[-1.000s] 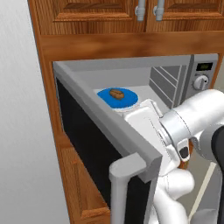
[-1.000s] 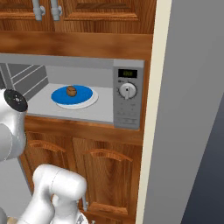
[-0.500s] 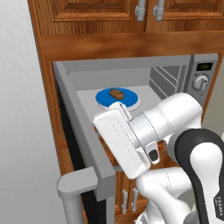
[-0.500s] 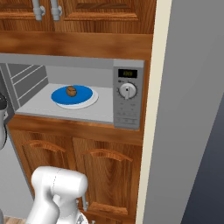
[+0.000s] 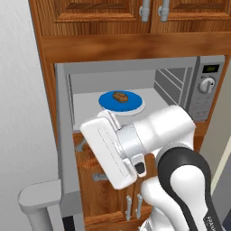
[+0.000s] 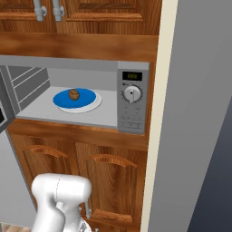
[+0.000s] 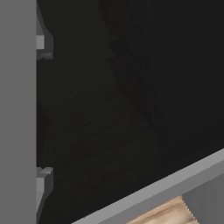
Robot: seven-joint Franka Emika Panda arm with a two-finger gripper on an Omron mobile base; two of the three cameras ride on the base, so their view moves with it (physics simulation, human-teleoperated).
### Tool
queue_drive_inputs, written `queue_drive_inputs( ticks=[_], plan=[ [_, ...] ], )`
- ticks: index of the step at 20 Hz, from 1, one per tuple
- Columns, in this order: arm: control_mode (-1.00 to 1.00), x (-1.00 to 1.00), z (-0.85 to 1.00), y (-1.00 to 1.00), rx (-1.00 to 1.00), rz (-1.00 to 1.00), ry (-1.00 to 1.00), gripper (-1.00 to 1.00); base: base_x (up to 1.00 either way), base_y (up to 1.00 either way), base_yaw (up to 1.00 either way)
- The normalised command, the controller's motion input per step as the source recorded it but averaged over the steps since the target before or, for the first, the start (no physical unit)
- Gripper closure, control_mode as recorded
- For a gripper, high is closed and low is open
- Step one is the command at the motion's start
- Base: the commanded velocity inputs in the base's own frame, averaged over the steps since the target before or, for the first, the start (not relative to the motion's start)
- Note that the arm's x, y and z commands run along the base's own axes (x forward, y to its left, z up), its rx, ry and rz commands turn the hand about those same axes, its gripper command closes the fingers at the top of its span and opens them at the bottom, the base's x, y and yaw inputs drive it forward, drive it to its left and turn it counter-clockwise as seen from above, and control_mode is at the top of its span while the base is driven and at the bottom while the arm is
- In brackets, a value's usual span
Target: Retrieve the reheated potato from the microwave, then place the potato, cheese, and condiment on the cutting board.
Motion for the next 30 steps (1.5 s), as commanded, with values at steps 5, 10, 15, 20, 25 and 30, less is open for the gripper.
queue_drive_inputs(
  ticks=[5, 10, 15, 20, 25, 30],
  plan=[
    [-1.00, 0.07, 0.00, -0.30, 0.00, -0.09, 0.00, -1.00, 0.00, 0.00, 0.00],
    [-1.00, 0.02, 0.00, -0.55, -0.01, -0.05, 0.00, -1.00, 0.00, 0.00, 0.00],
    [-1.00, 0.00, 0.00, -0.61, -0.09, -0.04, -0.09, -1.00, 0.00, 0.00, 0.00],
    [-1.00, 0.00, 0.00, -0.58, -0.18, -0.09, -0.24, -1.00, 0.00, 0.00, 0.00],
    [-1.00, -0.02, -0.10, -0.45, -0.27, -0.14, -0.47, -1.00, 0.00, 0.00, 0.00],
    [-1.00, -0.01, -0.05, -0.42, -0.23, -0.20, -0.45, -1.00, 0.00, 0.00, 0.00]
  ],
)
